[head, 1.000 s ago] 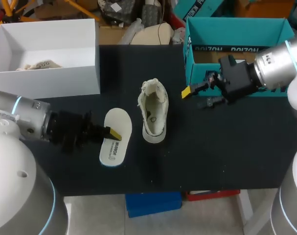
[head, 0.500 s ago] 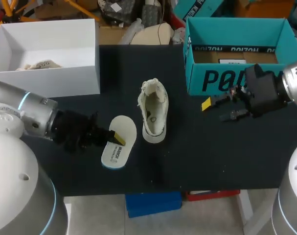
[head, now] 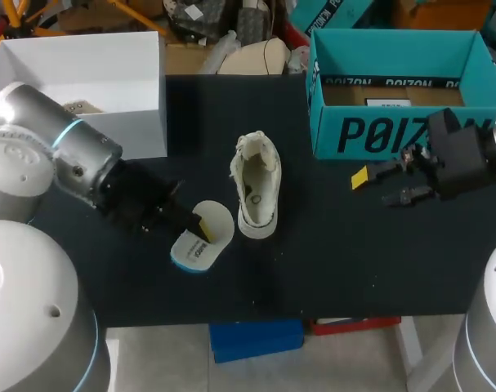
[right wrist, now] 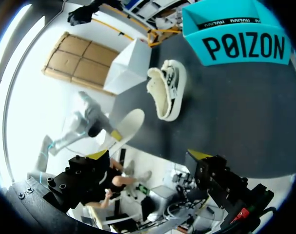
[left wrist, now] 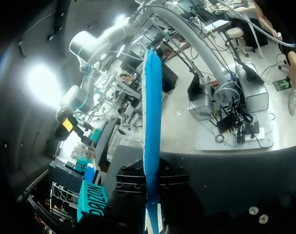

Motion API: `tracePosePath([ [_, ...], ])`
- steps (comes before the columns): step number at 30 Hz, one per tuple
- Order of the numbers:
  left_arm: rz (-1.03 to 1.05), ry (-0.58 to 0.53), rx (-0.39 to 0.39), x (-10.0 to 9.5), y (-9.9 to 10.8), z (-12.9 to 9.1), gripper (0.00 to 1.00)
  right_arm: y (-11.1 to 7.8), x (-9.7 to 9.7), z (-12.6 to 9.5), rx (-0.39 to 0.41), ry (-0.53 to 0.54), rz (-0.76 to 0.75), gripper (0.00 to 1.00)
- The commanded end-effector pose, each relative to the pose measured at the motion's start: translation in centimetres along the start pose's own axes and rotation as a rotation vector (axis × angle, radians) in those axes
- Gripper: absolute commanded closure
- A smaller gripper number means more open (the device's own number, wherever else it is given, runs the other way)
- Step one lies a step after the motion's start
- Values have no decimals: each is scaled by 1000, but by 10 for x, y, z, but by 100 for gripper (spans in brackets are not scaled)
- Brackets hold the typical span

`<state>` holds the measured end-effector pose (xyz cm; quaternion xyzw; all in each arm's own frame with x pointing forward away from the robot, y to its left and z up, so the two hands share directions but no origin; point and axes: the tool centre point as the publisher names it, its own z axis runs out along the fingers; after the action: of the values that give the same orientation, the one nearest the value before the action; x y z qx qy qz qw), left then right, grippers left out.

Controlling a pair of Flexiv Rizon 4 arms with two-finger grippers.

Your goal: Take the shoe out of the shoebox, open the shoe tongue, remove and reinsert the insole, then place the shoe into the shoebox

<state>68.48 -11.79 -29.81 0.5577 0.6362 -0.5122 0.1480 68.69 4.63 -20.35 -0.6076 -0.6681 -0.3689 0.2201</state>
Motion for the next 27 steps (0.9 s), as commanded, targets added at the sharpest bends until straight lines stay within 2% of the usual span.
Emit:
tracePosePath([
  [1,10,94,65,-12,24,15,100,0,0,1,0,-2,1,0],
  [9,27,163,107,-27,46,34,100,0,0,1,0,-2,1,0],
  [20,12,217,81,-28,89,47,100,0,0,1,0,-2,1,0],
  [27,2,203,58,-30,113,51,100,0,0,1,0,-2,1,0],
])
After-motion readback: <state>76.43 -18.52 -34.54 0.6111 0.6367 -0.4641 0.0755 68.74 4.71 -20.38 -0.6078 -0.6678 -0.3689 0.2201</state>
